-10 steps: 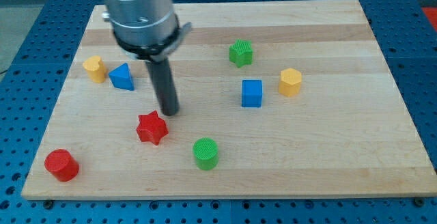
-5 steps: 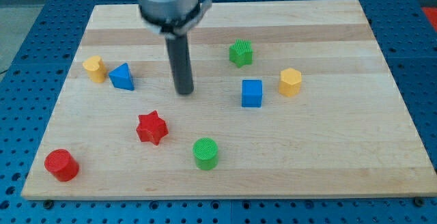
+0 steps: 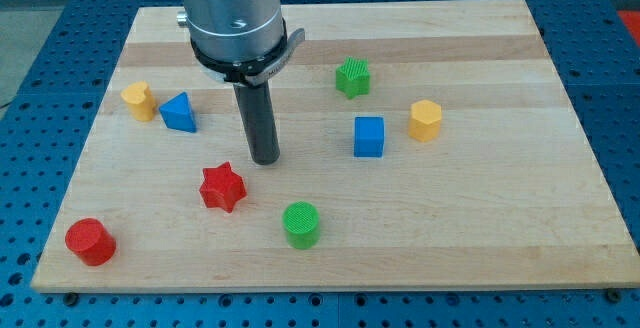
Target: Push the green star toward the top right corner
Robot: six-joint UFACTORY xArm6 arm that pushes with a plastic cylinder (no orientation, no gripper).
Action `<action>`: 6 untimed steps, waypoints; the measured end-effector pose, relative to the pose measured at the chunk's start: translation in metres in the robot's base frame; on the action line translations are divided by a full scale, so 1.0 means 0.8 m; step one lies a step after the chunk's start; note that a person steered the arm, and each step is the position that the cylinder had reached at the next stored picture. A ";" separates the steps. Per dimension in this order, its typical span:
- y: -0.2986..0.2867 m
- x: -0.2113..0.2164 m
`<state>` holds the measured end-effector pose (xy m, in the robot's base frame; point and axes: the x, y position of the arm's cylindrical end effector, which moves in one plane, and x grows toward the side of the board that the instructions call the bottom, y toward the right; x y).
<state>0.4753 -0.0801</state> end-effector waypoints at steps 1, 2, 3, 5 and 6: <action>0.042 -0.047; 0.062 -0.057; 0.077 -0.101; 0.088 -0.124; 0.162 -0.159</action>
<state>0.3481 0.0494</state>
